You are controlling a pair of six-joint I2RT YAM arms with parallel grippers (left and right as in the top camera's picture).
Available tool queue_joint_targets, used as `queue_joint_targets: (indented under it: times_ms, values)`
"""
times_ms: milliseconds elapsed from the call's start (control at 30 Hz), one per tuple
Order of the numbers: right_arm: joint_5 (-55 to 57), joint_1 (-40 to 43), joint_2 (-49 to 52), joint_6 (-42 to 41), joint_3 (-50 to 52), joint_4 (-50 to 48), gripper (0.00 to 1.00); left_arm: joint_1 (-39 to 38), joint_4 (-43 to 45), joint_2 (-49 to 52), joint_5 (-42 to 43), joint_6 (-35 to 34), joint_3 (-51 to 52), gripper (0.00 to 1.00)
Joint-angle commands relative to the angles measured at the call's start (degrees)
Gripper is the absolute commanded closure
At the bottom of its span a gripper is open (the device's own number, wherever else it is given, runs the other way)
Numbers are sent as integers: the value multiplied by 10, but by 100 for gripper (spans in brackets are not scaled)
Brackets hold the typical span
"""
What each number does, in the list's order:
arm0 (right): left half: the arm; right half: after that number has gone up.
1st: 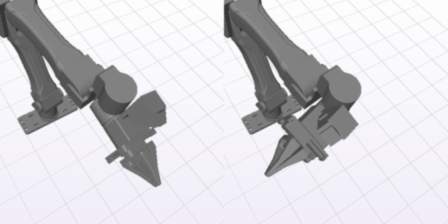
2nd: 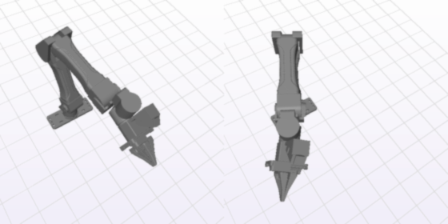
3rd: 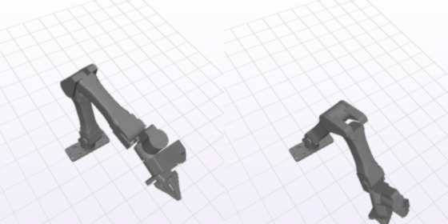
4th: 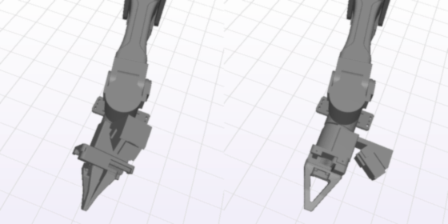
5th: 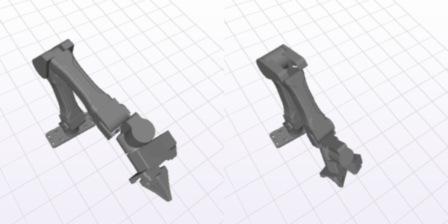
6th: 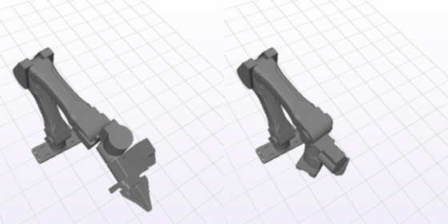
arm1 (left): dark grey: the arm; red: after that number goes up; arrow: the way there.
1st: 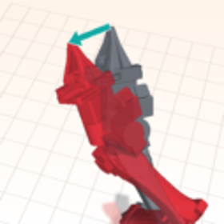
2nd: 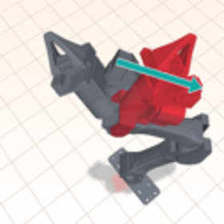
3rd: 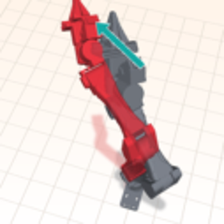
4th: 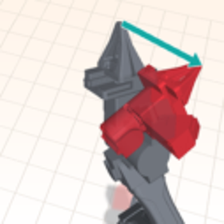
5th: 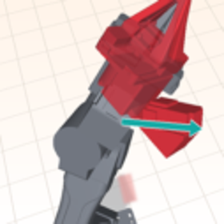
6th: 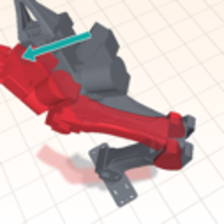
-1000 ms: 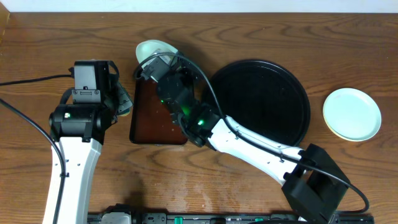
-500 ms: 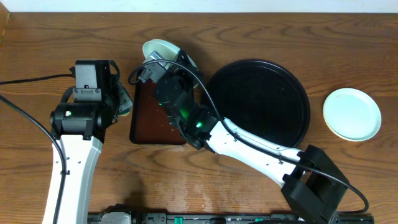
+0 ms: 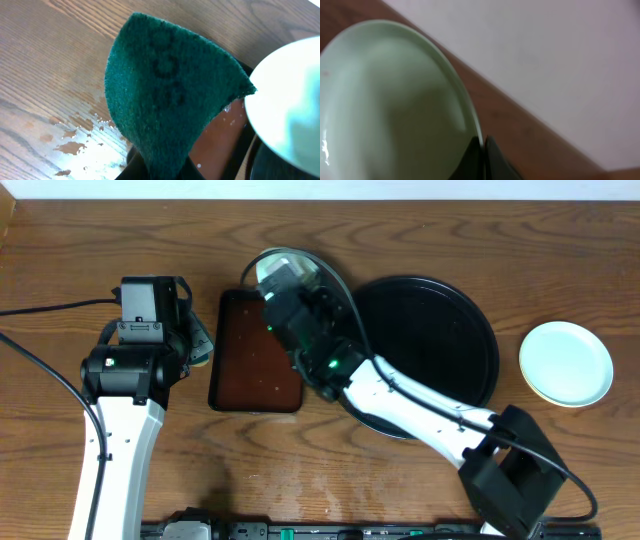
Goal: Clean dirty plates on tray and stack at the side
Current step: 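Lift the plate with the right gripper and tilt it over the small tray, then carry the plate right and set it on the plate stack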
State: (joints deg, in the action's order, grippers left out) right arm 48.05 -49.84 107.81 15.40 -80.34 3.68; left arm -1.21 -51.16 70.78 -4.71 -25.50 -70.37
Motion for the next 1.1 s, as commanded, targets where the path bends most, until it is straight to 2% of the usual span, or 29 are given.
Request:
queue_joint_targets:
  times_ms: [0,100,200,267,433,733,900,1067]
  values:
    - [-129,45,-51,-203,-10,51,99,2,0,3,-4,-2,-7,92]
    - [-327,134,-107,-320,-10,96,99,2,0,13,-4,-2,-7,92]
    - [-443,218,-132,-363,-10,138,99,2,0,22,-3,-2,-7,92]
    - [-501,309,-139,-368,-10,208,99,2,0,29,-2,-1,-7,92]
    - [-509,462,-138,-365,-10,342,99,1,5,35,10,-1,-7,92]
    - [-511,693,-138,-335,0,463,99,1,46,80,92,30,-6,92]
    - [-499,769,-138,-334,35,472,99,1,56,119,93,50,-6,92]
    - [-475,818,-138,-338,101,412,99,1,57,131,102,55,-6,92]
